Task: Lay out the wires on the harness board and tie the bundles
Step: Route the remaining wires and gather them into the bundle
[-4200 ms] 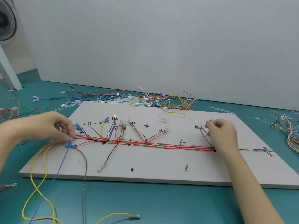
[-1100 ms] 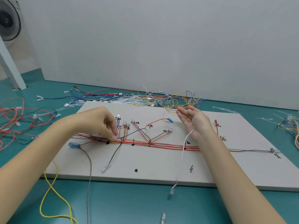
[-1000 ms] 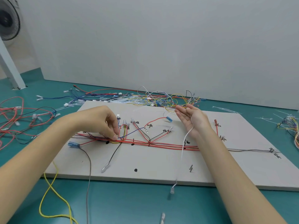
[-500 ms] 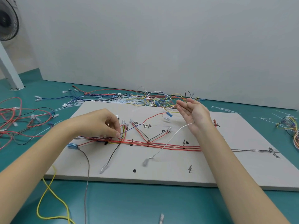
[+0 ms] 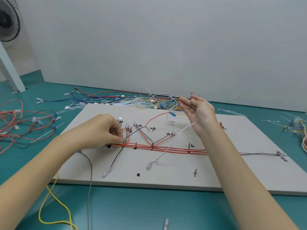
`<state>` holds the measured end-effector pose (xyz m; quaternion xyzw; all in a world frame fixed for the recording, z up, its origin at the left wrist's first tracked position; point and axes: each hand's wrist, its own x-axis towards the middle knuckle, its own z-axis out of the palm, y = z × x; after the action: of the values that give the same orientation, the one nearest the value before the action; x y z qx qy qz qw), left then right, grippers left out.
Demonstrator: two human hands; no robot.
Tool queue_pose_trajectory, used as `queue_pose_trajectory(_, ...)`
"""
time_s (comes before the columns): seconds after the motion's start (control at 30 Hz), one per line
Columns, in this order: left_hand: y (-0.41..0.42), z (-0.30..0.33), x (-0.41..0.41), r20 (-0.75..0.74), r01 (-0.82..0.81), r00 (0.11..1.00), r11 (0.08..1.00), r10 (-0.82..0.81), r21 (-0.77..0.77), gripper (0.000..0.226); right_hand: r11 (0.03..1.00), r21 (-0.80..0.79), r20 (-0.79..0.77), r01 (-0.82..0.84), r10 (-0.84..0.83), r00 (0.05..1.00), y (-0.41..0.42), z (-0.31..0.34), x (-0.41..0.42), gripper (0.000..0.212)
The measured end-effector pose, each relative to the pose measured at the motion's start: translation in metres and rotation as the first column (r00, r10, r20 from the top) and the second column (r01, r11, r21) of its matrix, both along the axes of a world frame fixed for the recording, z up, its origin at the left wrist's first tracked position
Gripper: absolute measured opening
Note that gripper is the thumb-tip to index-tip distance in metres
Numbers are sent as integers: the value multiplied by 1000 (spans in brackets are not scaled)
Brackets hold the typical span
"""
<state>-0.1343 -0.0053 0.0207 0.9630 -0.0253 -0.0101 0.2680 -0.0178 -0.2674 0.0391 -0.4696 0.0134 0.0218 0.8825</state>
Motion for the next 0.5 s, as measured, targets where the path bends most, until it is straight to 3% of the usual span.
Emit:
queue_pose_trajectory(0.3, 7, -7, 3, 10, -57, 998, 994, 58, -92, 10, 1000, -4, 28, 8, -7, 1000, 1, 5, -1, 18)
queue_pose_trajectory(0.5, 7, -13, 10, 107, -91, 989, 992, 100, -88, 13, 998, -70, 74, -3, 8, 997, 8, 7, -4, 20)
